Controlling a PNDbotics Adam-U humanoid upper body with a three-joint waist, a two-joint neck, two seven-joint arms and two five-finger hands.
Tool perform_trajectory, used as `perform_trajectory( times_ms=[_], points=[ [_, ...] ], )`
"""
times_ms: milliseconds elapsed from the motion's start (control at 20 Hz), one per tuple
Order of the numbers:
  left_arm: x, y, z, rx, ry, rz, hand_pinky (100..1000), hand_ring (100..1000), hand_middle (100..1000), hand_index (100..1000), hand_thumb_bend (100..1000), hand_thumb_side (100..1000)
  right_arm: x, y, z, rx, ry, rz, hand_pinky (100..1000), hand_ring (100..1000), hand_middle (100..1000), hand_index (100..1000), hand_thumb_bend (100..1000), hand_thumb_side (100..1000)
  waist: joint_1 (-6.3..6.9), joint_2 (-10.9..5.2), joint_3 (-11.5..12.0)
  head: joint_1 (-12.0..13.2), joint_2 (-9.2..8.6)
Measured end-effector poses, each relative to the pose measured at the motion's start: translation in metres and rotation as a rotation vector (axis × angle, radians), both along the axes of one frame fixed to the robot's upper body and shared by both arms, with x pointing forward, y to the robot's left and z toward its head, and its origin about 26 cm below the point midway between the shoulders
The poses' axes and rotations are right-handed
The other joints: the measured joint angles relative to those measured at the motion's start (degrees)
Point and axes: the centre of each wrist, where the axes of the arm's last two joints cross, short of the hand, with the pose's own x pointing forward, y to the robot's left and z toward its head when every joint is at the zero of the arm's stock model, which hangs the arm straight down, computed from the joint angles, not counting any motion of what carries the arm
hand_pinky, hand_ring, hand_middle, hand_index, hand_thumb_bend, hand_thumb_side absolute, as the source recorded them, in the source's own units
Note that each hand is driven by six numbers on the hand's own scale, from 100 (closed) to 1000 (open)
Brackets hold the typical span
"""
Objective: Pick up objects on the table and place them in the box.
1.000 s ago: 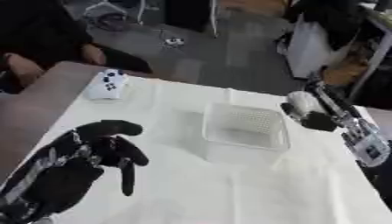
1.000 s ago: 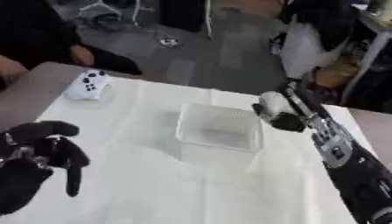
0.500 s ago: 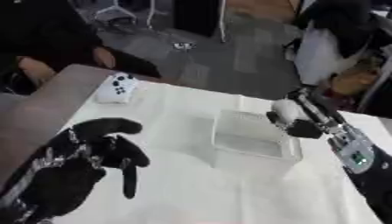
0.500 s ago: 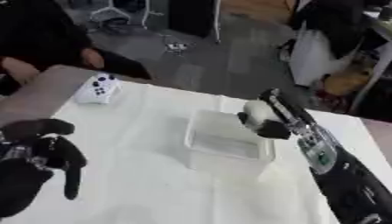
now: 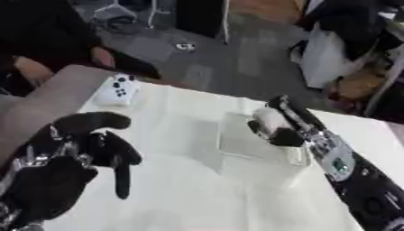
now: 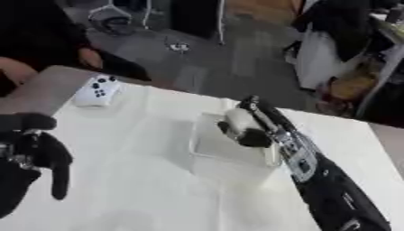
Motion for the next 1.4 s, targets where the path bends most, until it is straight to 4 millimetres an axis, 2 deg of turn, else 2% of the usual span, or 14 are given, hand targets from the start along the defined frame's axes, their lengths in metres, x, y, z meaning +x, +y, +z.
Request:
perform_trajectory(
  times_ms=[400,750,800,900,1050,1100,1150,1400],
  points=[
    [0.0,-0.003,0.002,-0.007,-0.008,-0.015,394,719,848,914,567,842,-0.001,0.025,-0.01,0.105,-0.127,-0.049,100,100,221,302,339,512,0.23,0.77,0.7,-3.04,-0.01],
    [0.001,-0.004,0.005,-0.007,-0.016,-0.029,392,719,849,914,566,846,-0.001,0.028,-0.012,0.088,-0.198,-0.105,100,100,221,285,346,511,0.24,0.9,0.88,-4.13,-0.56],
    [0.001,-0.004,0.005,-0.008,-0.016,-0.032,392,719,849,914,566,846,-0.001,0.028,-0.012,0.085,-0.206,-0.112,100,100,221,288,347,511,0.24,1.01,0.88,-4.64,-0.88],
    [0.001,-0.006,0.006,-0.011,-0.02,-0.037,391,719,849,915,566,849,0.0,0.028,-0.009,0.075,-0.229,-0.123,100,100,227,221,314,515,0.35,1.3,0.93,-5.94,-1.39],
    [0.001,-0.008,0.007,-0.019,-0.023,-0.044,391,719,849,915,566,850,0.0,0.028,-0.001,0.057,-0.29,-0.148,100,100,230,196,301,513,0.74,1.97,1.24,-8.18,-2.53],
    [0.001,-0.008,0.008,-0.019,-0.027,-0.046,391,719,849,915,565,850,0.0,0.028,0.001,0.047,-0.317,-0.158,100,100,232,200,261,508,0.8,2.23,1.3,-8.85,-3.05],
    [0.002,-0.009,0.009,-0.021,-0.03,-0.05,390,719,849,915,566,851,0.0,0.028,0.005,0.037,-0.347,-0.169,100,100,230,193,297,516,0.82,2.47,1.37,-9.44,-3.48],
    [0.002,-0.012,0.009,-0.021,-0.033,-0.059,388,719,850,916,564,858,0.001,0.028,0.011,-0.011,-0.451,-0.213,100,100,232,193,294,517,0.92,3.22,1.5,-10.6,-5.0]
  ],
)
